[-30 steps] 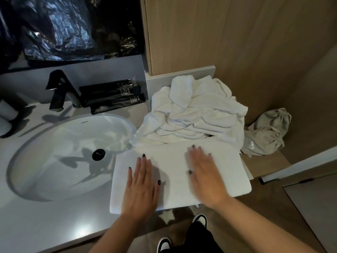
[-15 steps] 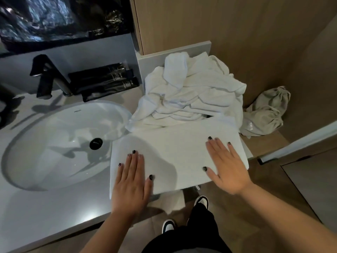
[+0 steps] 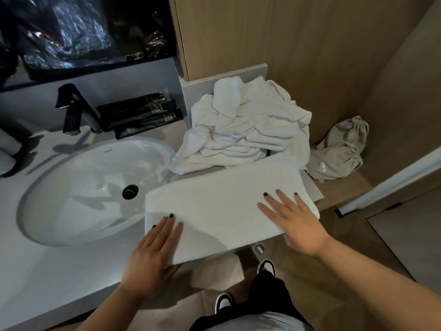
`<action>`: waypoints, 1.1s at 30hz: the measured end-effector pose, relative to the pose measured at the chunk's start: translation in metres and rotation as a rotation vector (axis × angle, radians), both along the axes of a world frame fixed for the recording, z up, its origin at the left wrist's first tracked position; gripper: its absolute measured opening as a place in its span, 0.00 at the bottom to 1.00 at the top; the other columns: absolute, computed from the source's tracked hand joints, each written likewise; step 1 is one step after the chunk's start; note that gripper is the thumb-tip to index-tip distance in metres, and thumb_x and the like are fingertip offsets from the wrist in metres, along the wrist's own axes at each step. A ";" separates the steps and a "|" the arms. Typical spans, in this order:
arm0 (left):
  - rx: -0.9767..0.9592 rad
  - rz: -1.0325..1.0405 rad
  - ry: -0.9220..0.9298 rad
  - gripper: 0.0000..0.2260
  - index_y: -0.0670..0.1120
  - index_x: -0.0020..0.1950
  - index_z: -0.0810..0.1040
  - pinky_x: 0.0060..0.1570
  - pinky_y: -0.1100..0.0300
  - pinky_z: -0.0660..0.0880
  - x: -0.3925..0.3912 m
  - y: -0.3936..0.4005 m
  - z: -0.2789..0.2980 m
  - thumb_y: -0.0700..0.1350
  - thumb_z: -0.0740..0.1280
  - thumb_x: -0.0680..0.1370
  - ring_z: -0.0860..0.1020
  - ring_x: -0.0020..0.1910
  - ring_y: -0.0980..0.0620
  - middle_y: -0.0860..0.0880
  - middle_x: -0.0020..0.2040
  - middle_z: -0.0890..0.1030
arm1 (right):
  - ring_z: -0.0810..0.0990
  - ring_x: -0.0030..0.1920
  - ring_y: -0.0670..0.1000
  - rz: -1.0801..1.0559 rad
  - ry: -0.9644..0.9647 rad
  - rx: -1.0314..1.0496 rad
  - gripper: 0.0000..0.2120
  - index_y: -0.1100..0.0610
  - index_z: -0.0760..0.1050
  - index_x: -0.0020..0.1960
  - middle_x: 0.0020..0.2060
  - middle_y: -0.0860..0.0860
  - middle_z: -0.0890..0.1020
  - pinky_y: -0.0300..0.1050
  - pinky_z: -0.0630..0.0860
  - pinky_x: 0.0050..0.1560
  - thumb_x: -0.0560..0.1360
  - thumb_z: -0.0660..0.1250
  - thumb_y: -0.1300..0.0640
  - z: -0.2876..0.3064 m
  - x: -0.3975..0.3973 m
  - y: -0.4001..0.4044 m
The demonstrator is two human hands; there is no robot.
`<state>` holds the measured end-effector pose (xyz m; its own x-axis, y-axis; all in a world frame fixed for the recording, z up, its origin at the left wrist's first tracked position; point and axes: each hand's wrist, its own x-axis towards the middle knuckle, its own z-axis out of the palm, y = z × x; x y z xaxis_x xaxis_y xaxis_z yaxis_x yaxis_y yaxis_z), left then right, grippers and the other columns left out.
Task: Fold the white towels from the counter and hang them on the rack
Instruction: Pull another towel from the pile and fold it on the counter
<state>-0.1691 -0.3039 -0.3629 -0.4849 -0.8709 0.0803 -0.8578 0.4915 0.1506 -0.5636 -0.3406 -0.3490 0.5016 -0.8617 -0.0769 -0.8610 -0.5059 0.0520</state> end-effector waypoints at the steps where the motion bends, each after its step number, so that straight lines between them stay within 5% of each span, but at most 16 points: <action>1: -0.005 -0.018 0.018 0.36 0.44 0.77 0.65 0.77 0.55 0.54 0.005 0.004 0.000 0.55 0.70 0.72 0.66 0.74 0.42 0.43 0.77 0.65 | 0.67 0.72 0.61 0.006 -0.023 -0.010 0.53 0.53 0.61 0.77 0.73 0.54 0.69 0.62 0.67 0.66 0.56 0.79 0.63 0.001 -0.004 0.003; 4: 0.001 -0.024 0.139 0.30 0.46 0.73 0.72 0.72 0.57 0.64 0.016 0.011 0.002 0.44 0.68 0.69 0.71 0.71 0.46 0.47 0.74 0.70 | 0.70 0.71 0.56 0.000 -0.156 0.029 0.45 0.55 0.69 0.73 0.70 0.53 0.73 0.59 0.72 0.66 0.57 0.75 0.67 0.007 -0.017 0.003; 7: 0.060 0.051 0.259 0.27 0.50 0.68 0.76 0.61 0.63 0.71 0.025 0.008 0.013 0.45 0.61 0.68 0.76 0.65 0.52 0.54 0.68 0.76 | 0.71 0.70 0.48 -0.140 -0.335 0.170 0.31 0.52 0.73 0.70 0.68 0.49 0.75 0.55 0.73 0.67 0.67 0.69 0.63 0.022 -0.029 -0.006; 9: 0.118 0.138 0.354 0.24 0.57 0.66 0.76 0.55 0.66 0.73 0.027 0.002 0.023 0.48 0.61 0.69 0.79 0.58 0.57 0.63 0.63 0.78 | 0.74 0.67 0.45 -0.248 -0.407 0.266 0.24 0.49 0.76 0.67 0.66 0.44 0.77 0.44 0.71 0.68 0.72 0.66 0.61 0.037 -0.034 -0.016; 11: 0.186 0.224 0.440 0.19 0.64 0.61 0.77 0.49 0.70 0.74 0.028 -0.006 0.033 0.52 0.61 0.72 0.80 0.49 0.63 0.71 0.53 0.81 | 0.79 0.57 0.42 -0.362 -0.457 0.342 0.18 0.46 0.81 0.60 0.57 0.41 0.82 0.32 0.72 0.57 0.73 0.68 0.60 0.051 -0.037 -0.029; 13: 0.211 0.282 0.476 0.09 0.63 0.51 0.76 0.45 0.60 0.77 0.025 -0.016 0.039 0.55 0.60 0.74 0.80 0.41 0.62 0.64 0.43 0.81 | 0.81 0.47 0.45 -0.458 -0.515 0.433 0.11 0.45 0.84 0.48 0.45 0.44 0.85 0.32 0.72 0.44 0.71 0.71 0.60 0.061 -0.038 -0.044; 16: 0.210 0.418 0.574 0.05 0.57 0.45 0.76 0.43 0.50 0.76 0.020 -0.028 0.040 0.55 0.62 0.75 0.78 0.40 0.58 0.59 0.41 0.80 | 0.80 0.39 0.52 -0.562 -0.652 0.524 0.02 0.59 0.84 0.42 0.39 0.58 0.84 0.38 0.70 0.35 0.70 0.72 0.62 0.068 -0.039 -0.066; 20: 0.214 0.594 0.754 0.03 0.56 0.44 0.76 0.39 0.60 0.72 0.013 -0.037 0.037 0.54 0.67 0.75 0.77 0.37 0.57 0.57 0.39 0.80 | 0.77 0.38 0.49 -0.636 -0.843 0.509 0.03 0.60 0.81 0.40 0.33 0.51 0.80 0.31 0.67 0.33 0.73 0.72 0.63 0.066 -0.043 -0.074; 23: 0.206 0.688 0.843 0.03 0.51 0.47 0.76 0.37 0.61 0.71 0.000 -0.043 0.034 0.45 0.67 0.81 0.76 0.37 0.56 0.53 0.38 0.80 | 0.80 0.46 0.50 -0.722 -0.966 0.436 0.06 0.55 0.80 0.52 0.44 0.49 0.83 0.37 0.73 0.40 0.75 0.72 0.57 0.050 -0.046 -0.073; 27: 0.167 0.781 0.773 0.05 0.47 0.51 0.73 0.36 0.52 0.70 -0.018 -0.050 0.032 0.46 0.60 0.83 0.76 0.40 0.46 0.47 0.41 0.79 | 0.77 0.38 0.50 -0.645 -0.755 0.232 0.09 0.58 0.74 0.50 0.38 0.53 0.79 0.44 0.70 0.34 0.79 0.65 0.52 0.039 -0.037 -0.071; 33: 0.087 0.839 0.458 0.06 0.39 0.54 0.71 0.33 0.51 0.68 -0.020 -0.066 0.028 0.42 0.62 0.81 0.79 0.36 0.34 0.37 0.37 0.79 | 0.68 0.29 0.53 -0.616 -0.457 0.032 0.11 0.56 0.64 0.44 0.30 0.51 0.72 0.47 0.60 0.28 0.81 0.61 0.51 0.029 -0.028 -0.083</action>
<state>-0.1890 -0.3702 -0.3352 0.3618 -0.9319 0.0258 -0.7739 -0.2848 0.5656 -0.5912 -0.4238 -0.3204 -0.0804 -0.9967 -0.0072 -0.9203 0.0771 -0.3837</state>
